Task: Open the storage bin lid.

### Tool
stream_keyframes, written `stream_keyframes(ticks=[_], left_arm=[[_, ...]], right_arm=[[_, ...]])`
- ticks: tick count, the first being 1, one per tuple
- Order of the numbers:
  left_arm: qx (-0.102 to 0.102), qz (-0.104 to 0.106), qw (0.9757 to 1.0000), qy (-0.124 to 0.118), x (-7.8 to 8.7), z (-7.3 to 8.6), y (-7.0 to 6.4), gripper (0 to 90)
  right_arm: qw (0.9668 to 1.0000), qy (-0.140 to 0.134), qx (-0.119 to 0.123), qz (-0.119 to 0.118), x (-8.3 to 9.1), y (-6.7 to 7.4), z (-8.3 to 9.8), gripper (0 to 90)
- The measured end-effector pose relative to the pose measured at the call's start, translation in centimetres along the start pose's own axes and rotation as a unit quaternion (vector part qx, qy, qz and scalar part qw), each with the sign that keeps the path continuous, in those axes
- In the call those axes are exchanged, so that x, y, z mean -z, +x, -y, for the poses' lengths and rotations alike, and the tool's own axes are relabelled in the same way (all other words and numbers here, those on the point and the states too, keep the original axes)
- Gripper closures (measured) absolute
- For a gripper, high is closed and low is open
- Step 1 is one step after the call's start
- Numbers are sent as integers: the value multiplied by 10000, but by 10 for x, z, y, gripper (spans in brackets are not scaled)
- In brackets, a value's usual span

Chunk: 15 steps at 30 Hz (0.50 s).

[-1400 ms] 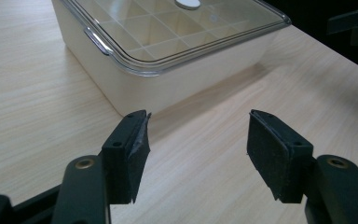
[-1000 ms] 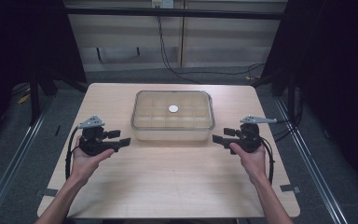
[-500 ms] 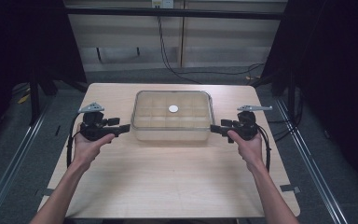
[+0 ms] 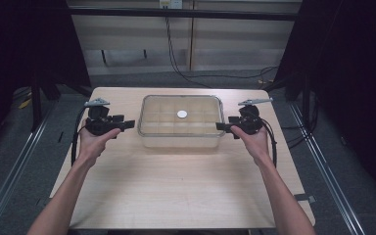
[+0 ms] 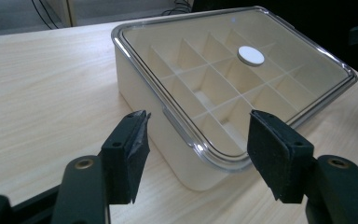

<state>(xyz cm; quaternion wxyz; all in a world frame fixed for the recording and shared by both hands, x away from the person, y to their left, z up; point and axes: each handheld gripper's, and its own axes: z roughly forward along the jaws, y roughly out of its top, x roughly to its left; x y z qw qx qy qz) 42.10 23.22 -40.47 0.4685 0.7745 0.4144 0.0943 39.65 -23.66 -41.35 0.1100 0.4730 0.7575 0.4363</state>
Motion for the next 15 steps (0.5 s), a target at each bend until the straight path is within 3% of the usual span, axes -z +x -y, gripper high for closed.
stream_keyframes(ticks=[5,11,15], left_arm=[[-21,-24,10000,-25,-6,-7,1,384],[-107,44,9999,110,-22,-17,1,388],[55,116,9999,40,-30,-21,4,389]], right_arm=[[9999,118,-28,8,-11,-11,-11,285],[9998,183,-54,43,-20,-19,-22,292],[9997,141,-96,169,-23,-25,-30,269]])
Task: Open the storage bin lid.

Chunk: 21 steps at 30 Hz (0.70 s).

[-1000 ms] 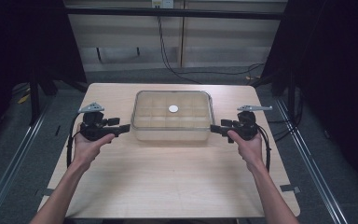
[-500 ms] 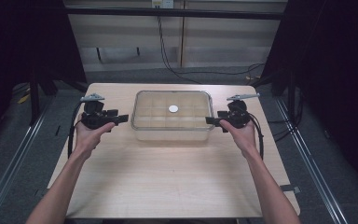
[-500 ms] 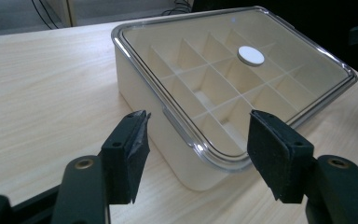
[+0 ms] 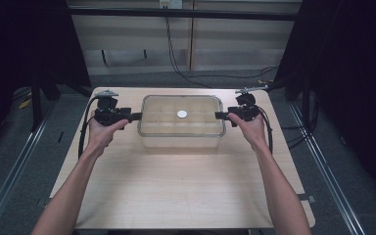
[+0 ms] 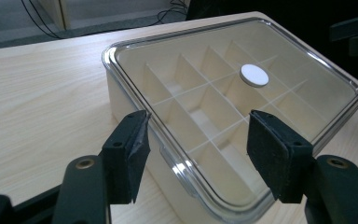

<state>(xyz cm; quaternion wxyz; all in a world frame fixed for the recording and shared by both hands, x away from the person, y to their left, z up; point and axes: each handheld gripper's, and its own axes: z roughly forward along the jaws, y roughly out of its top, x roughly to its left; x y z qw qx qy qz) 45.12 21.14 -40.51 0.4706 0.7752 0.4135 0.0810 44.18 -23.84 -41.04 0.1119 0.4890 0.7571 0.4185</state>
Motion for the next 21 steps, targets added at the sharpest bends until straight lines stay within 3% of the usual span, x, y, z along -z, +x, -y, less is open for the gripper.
stream_keyframes(ticks=[2,4,8,12,15,18,19,21], left_arm=[[97,6,10000,22,-6,1,3,389],[234,80,9997,75,-13,4,5,390],[233,-13,9996,181,-22,8,6,388],[250,-57,9993,267,-29,11,8,381],[59,-209,9988,432,-33,12,6,359],[158,-194,9988,427,-35,12,9,349],[212,-194,9988,402,-36,13,11,345],[322,-161,9986,392,-38,13,13,341]], right_arm=[[10000,-10,-27,76,-2,-3,-3,253],[10000,54,-73,-30,-6,-6,-5,256],[9999,84,-140,21,-13,-11,-7,269],[9994,165,-276,-114,-20,-19,-6,290],[9994,255,-229,-15,-25,-21,-8,277],[9990,312,-317,-21,-31,-24,-10,274],[9986,313,-393,-155,-36,-25,-10,275],[9981,416,-451,-101,-41,-25,-10,258]])
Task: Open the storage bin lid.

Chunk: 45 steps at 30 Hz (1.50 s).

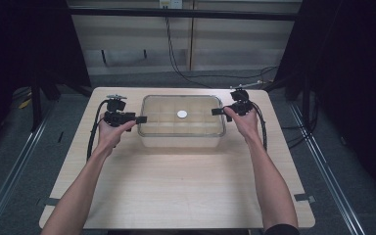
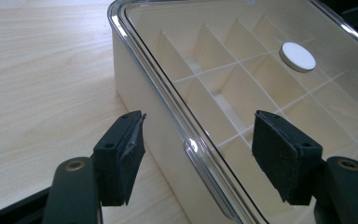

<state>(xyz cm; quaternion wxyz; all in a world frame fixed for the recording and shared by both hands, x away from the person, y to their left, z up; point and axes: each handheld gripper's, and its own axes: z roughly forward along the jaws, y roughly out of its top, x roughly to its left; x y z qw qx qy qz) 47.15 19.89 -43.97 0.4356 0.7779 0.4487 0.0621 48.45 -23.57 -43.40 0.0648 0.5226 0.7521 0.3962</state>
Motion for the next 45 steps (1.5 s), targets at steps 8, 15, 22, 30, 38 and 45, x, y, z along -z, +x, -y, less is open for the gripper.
stream_keyframes(ticks=[8,15,22,30,38,45], left_arm=[[174,109,9998,47,-11,3,2,337],[73,204,9998,38,-14,2,-2,372],[150,263,9995,110,-19,-1,-2,326],[201,285,9992,186,-22,-2,-3,299],[176,277,9993,152,-20,0,-2,324],[201,296,9993,100,-19,1,-1,333]], right_arm=[[9998,-25,-156,-86,-7,-4,1,246],[9999,19,-62,-125,-15,-2,3,248],[9998,2,-82,-204,-21,-1,4,224],[9998,51,-59,-207,-21,-1,3,224],[9999,0,69,-126,-19,1,3,226],[9999,-36,90,-104,-17,1,4,247]])
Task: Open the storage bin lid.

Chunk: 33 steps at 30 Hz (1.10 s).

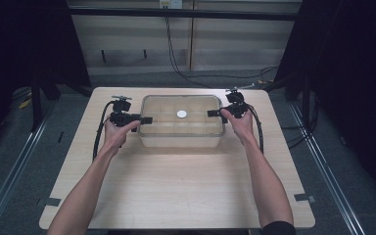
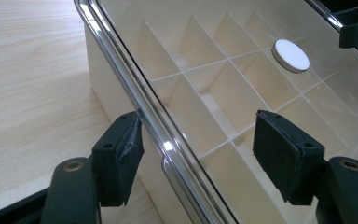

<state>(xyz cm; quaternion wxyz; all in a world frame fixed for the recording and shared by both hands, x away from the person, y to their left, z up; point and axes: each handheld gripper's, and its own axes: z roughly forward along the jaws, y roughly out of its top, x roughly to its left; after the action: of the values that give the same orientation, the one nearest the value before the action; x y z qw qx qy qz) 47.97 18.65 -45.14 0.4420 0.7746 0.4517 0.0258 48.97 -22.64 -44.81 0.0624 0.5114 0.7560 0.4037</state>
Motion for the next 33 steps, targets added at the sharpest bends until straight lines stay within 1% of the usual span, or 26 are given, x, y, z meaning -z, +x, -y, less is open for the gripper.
stream_keyframes(ticks=[1,2,3,5,7,9,13,18,20,21,24,26,30,33], left_arm=[[14,-13,10000,-23,0,0,0,336],[-27,-14,10000,-9,1,0,1,343],[-6,-20,10000,-60,2,0,1,367],[-13,-19,9999,-129,5,0,2,384],[30,-16,9999,-166,6,-1,3,407],[38,-20,9998,-205,6,0,2,414],[47,1,9998,-200,6,-1,2,415],[-19,-49,9997,-236,9,-2,-1,425],[-88,-66,9996,-255,10,-3,-2,429],[-72,-32,9996,-262,11,-3,-3,437],[-98,-44,9996,-249,12,-4,-5,441],[-104,-57,9995,-295,13,-4,-5,450],[-89,-10,9995,-316,14,-5,-7,463],[-126,-8,9993,-339,15,-5,-8,467]], right_arm=[[10000,-29,-4,3,1,0,0,260],[10000,-56,-9,-16,2,-1,0,278],[10000,-85,-13,-8,4,-2,0,300],[9999,-126,-4,-4,4,-2,0,309],[9998,-191,26,-20,6,-1,-1,329],[9998,-219,39,7,7,1,-1,334],[9997,-237,8,-37,8,0,-1,349],[9993,-364,3,-81,13,0,0,381],[9991,-405,3,-148,15,1,0,404],[9989,-427,7,-169,17,2,0,406],[9990,-411,13,-152,18,3,0,410],[9990,-432,26,-121,20,4,0,417],[9988,-471,-22,-115,24,6,-1,436],[9985,-525,-47,-116,27,7,-2,445]])
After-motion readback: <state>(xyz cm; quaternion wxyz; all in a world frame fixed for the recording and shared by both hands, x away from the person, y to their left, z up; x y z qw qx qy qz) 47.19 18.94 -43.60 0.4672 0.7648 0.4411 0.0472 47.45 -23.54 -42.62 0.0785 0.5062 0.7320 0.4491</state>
